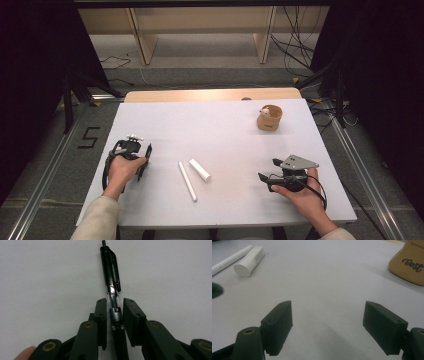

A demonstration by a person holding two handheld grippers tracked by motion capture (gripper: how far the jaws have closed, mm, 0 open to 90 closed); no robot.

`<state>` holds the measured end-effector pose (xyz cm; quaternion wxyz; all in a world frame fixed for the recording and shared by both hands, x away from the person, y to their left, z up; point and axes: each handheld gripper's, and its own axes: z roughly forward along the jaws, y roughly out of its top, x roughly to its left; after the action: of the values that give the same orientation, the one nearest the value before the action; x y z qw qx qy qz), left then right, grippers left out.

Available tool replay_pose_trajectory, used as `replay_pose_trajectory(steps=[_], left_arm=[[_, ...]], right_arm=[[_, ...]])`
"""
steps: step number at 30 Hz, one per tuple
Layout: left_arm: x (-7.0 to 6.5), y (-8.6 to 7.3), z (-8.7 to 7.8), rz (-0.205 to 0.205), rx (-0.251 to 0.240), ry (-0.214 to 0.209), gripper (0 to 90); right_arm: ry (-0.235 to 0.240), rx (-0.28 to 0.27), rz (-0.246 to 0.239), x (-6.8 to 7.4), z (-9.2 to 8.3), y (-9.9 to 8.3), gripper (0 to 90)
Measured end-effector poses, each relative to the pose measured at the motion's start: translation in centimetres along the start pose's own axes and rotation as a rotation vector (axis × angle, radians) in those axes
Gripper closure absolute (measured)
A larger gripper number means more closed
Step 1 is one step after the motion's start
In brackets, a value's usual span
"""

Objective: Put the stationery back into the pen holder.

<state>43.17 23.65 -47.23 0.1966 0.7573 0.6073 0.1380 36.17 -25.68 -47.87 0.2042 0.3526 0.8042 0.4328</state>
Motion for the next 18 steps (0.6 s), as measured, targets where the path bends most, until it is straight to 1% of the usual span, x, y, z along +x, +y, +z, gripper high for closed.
replay_pose_trajectory(steps=[8, 12, 14, 18], left_arm=[[-0.53, 0.21, 0.05, 0.001, 0.017, 0.039, 74.6], [-0.91, 0.31, 0.07, 0.003, 0.026, 0.059, 76.5], [-0.97, 0.32, 0.09, -0.001, 0.027, 0.062, 77.0], [-0.84, 0.31, 0.08, -0.016, 0.026, 0.052, 78.5]], right_arm=[[0.000, -0.009, -0.006, 0.13, -0.10, 0.09, 24.4], [0.002, -0.007, -0.003, 0.12, -0.08, 0.07, 24.3], [0.002, -0.007, -0.003, 0.11, -0.09, 0.06, 24.3], [0.002, -0.007, -0.004, 0.11, -0.10, 0.06, 24.3]])
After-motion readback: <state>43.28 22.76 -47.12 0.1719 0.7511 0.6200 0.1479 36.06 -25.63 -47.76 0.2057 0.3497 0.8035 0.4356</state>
